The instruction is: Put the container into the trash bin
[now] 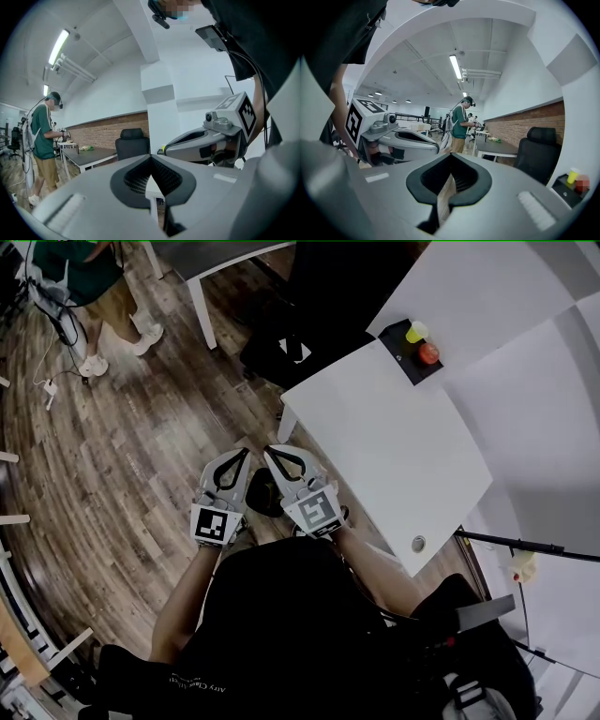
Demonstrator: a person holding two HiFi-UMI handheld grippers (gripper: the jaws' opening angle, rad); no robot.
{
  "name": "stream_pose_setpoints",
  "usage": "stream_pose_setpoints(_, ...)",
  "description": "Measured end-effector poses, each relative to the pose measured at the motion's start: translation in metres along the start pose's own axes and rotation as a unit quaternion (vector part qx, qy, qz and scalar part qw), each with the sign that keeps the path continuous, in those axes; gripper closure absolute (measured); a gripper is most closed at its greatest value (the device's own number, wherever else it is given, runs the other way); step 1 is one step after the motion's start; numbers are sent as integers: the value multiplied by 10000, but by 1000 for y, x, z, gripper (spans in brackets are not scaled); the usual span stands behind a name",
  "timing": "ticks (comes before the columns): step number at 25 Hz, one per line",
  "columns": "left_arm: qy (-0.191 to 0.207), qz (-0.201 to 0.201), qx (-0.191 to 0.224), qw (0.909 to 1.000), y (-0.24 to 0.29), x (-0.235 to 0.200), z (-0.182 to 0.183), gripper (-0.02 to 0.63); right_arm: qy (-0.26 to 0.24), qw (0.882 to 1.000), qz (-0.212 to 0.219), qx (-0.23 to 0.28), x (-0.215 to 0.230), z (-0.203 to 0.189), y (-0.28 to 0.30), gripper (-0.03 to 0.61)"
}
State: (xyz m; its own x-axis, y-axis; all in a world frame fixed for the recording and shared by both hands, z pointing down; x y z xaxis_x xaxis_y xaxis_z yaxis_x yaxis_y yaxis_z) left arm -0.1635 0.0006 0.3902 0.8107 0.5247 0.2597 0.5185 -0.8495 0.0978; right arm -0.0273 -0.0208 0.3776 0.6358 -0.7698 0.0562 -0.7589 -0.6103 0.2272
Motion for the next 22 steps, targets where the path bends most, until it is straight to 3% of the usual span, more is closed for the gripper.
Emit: stream_pose_setpoints(22,-129,55,-143,9998,-1,-8,-12,614,190,9998,37,-74,-2,-2,10,566)
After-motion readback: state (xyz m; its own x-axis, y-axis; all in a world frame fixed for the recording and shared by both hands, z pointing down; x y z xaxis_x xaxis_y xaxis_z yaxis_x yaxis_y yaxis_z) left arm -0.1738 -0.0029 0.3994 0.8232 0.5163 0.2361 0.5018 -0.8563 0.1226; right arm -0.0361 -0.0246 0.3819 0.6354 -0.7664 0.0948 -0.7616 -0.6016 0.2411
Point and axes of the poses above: the fingertips, and each gripper's own axes: y forward along the fingers, x to its right, z out of its top, the point moved 8 cm from there along -y, backward along the fingers, and after that the axes turned 12 degrees about y, right-handed, at the moved point
